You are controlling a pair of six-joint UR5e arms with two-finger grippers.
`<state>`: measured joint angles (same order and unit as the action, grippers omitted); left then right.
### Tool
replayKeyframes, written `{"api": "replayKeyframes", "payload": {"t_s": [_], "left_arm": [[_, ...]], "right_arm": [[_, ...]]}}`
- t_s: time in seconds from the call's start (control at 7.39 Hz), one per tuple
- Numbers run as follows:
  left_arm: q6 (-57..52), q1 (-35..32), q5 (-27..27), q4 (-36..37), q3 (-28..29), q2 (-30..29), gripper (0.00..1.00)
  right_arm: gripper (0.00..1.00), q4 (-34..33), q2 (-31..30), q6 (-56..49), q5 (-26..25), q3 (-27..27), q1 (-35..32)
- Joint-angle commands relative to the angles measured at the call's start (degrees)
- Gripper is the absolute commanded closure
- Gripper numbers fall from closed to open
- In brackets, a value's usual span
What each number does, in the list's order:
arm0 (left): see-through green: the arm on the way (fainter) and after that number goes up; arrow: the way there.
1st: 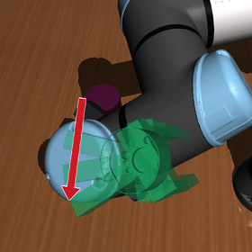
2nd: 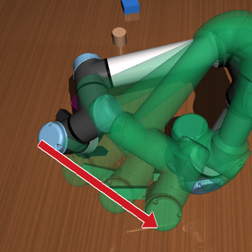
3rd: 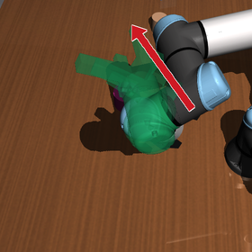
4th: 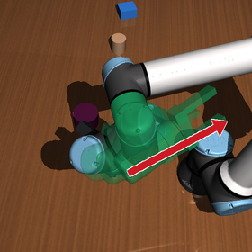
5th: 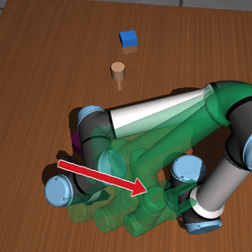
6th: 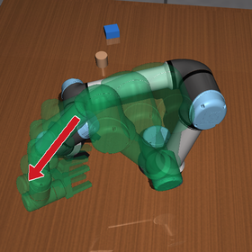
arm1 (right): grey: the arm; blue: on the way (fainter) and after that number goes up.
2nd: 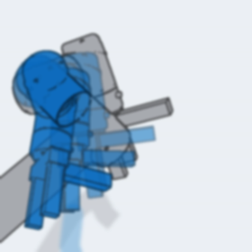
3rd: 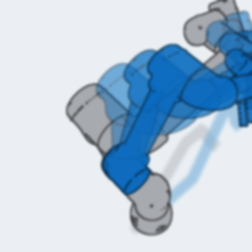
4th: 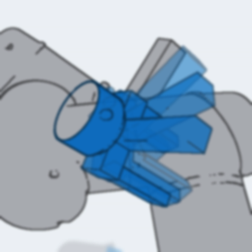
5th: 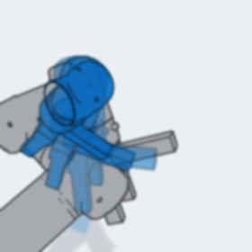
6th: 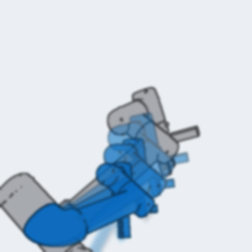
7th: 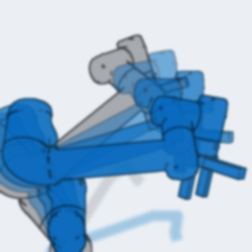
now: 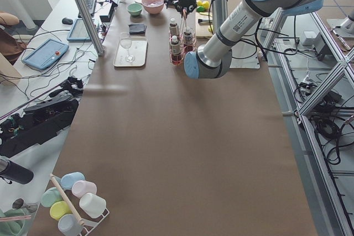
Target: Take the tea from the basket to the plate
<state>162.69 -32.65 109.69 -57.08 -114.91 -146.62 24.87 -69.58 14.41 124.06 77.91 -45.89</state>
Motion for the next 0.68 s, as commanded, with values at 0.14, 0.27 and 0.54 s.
{"api": "replayKeyframes", "payload": {"t_s": [0.14, 0.27, 0.54], "left_arm": [[0.09, 0.22, -0.18, -4.95, 4.86, 0.54, 1.00], [0.09, 0.22, -0.18, -5.06, 4.96, 0.28, 1.00], [0.26, 0.22, -0.18, -5.06, 4.88, -0.07, 1.00]], "right_arm": [[0.01, 0.00, -0.03, 1.23, -0.05, -0.65, 0.02], [0.01, 0.00, -0.03, 1.24, -0.05, -0.56, 0.02], [0.01, -0.26, 0.67, 2.98, -0.05, -0.39, 0.28]]}}
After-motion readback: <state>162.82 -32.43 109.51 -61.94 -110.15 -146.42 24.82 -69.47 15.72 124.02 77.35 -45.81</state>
